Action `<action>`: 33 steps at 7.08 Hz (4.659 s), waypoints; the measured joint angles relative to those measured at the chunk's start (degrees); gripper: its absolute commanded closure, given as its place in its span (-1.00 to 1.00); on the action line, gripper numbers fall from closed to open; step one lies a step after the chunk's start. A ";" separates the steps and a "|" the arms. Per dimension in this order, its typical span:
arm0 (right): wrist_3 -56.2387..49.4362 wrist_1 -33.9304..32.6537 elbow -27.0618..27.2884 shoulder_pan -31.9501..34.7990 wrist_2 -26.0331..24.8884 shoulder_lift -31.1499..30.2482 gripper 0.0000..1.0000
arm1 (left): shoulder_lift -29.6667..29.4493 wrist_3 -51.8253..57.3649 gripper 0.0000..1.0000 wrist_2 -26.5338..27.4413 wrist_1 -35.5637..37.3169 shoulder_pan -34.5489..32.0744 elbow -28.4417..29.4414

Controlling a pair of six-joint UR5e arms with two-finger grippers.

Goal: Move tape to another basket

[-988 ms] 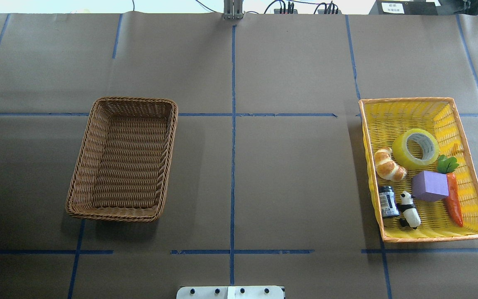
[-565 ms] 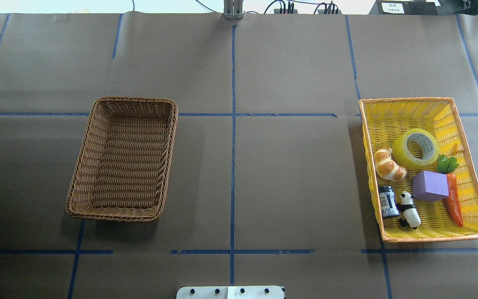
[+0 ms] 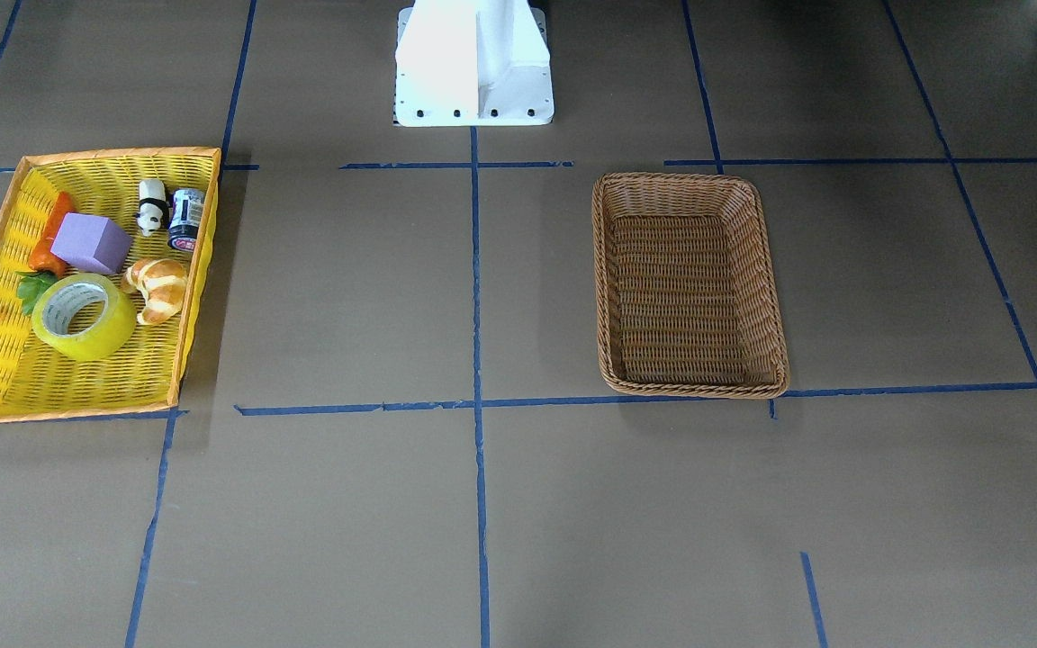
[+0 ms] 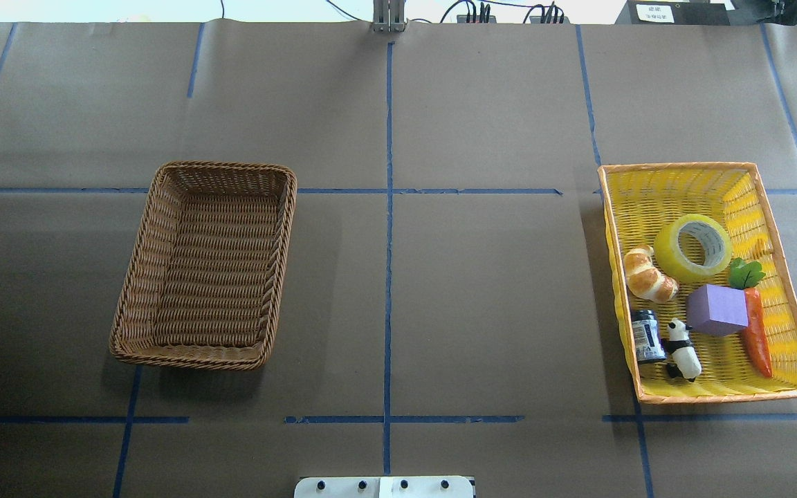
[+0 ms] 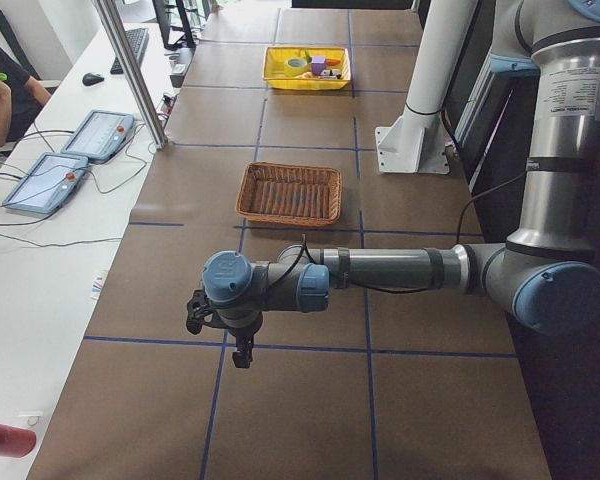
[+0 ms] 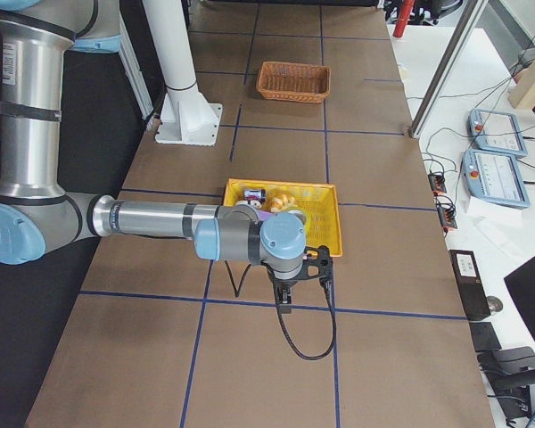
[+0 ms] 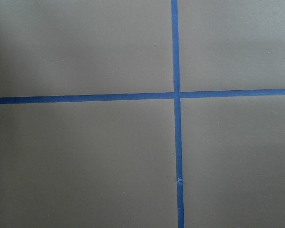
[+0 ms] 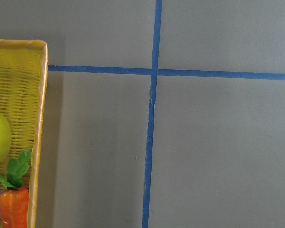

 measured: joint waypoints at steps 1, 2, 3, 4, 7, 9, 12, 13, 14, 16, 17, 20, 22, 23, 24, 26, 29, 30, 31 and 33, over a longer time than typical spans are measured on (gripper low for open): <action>0.00 0.00 0.02 0.00 -0.06 0.02 -0.99 | -0.07 -0.04 -1.00 0.01 0.00 0.00 0.00; -0.01 0.00 0.06 0.00 -0.08 0.05 -0.99 | -0.15 -0.12 -1.00 0.02 0.00 0.00 0.00; -0.05 0.02 0.25 0.00 0.01 0.13 -0.99 | -0.20 -0.18 -1.00 0.02 0.00 0.00 0.00; -0.07 0.00 0.94 -0.11 0.00 0.35 -0.99 | -0.26 -0.25 -1.00 0.00 0.00 0.00 -0.01; 5.60 -0.35 4.82 -4.45 -2.39 5.32 -0.99 | -0.43 -0.37 -1.00 -0.06 0.00 0.00 -0.12; 7.60 -0.22 6.42 -9.76 -3.17 9.11 -0.99 | -0.47 -0.43 -1.00 -0.17 0.00 0.00 -0.37; 20.51 0.56 8.31 -18.11 -4.29 12.47 -0.99 | -0.46 -0.52 -1.00 -0.33 0.00 0.07 -0.47; 26.02 2.08 8.68 -19.89 -4.42 12.76 -0.99 | -0.44 -0.52 -1.00 -0.41 0.00 0.08 -0.48; 28.44 3.45 8.35 -20.75 -4.52 12.58 -0.99 | -0.43 -0.52 -1.00 -0.44 0.00 0.09 -0.46; 30.89 4.17 6.98 -23.23 -6.43 12.40 -0.99 | -0.43 -0.53 -1.00 -0.56 0.00 0.09 -0.49; 33.06 4.57 6.18 -25.22 -7.42 12.42 -0.99 | -0.43 -0.55 -1.00 -0.60 0.00 0.09 -0.51; 37.43 9.93 0.61 -29.08 -8.23 12.54 -0.99 | -0.34 -0.55 -1.00 -0.68 0.00 0.09 -0.53; 40.43 15.47 -4.10 -32.04 -10.51 12.86 -0.99 | -0.27 -0.53 -1.00 -0.68 0.00 0.09 -0.53; 41.35 17.36 -5.76 -33.04 -11.18 12.93 -0.99 | -0.26 -0.53 -1.00 -0.68 -0.02 0.09 -0.55; 42.22 18.23 -6.05 -33.45 -11.30 12.96 -0.99 | -0.26 -0.53 -1.00 -0.68 -0.04 0.09 -0.58; 42.87 18.73 -5.36 -33.66 -11.17 12.85 -0.99 | -0.25 -0.53 -1.00 -0.68 -0.01 0.09 -0.61; 42.65 18.81 -4.98 -34.91 -11.14 12.18 -0.99 | -0.25 -0.53 -1.00 -0.84 0.00 0.09 -0.65; 42.69 18.81 -4.97 -35.64 -11.17 11.75 -0.99 | -0.23 -0.53 -1.00 -0.90 0.00 0.09 -0.65; 42.67 18.81 -4.98 -36.29 -11.16 11.20 -0.99 | -0.16 -0.53 -1.00 -1.03 0.00 0.09 -0.66; 42.73 18.81 -5.08 -37.24 -11.24 10.51 -0.81 | -0.01 -0.53 -1.00 -1.57 -0.02 0.09 -0.67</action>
